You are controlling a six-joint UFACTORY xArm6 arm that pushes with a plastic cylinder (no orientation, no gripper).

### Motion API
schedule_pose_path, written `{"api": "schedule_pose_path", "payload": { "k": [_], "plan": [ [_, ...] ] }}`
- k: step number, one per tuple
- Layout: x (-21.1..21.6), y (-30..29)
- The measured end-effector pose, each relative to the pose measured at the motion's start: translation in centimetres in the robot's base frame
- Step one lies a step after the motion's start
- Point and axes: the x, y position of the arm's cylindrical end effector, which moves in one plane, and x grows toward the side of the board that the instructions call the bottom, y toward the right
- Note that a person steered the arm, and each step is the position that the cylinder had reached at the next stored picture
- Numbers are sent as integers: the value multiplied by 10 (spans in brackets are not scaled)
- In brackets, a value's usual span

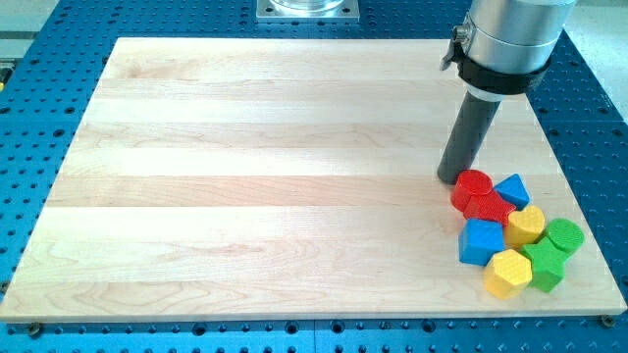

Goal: Place arm bottom right

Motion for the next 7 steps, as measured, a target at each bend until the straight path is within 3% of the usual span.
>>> {"api": "schedule_pose_path", "payload": {
  "k": [4,5,6,7],
  "plan": [
    [-18,-4],
    [-66,3],
    [-82,109],
    [-47,176]
  ]
}}
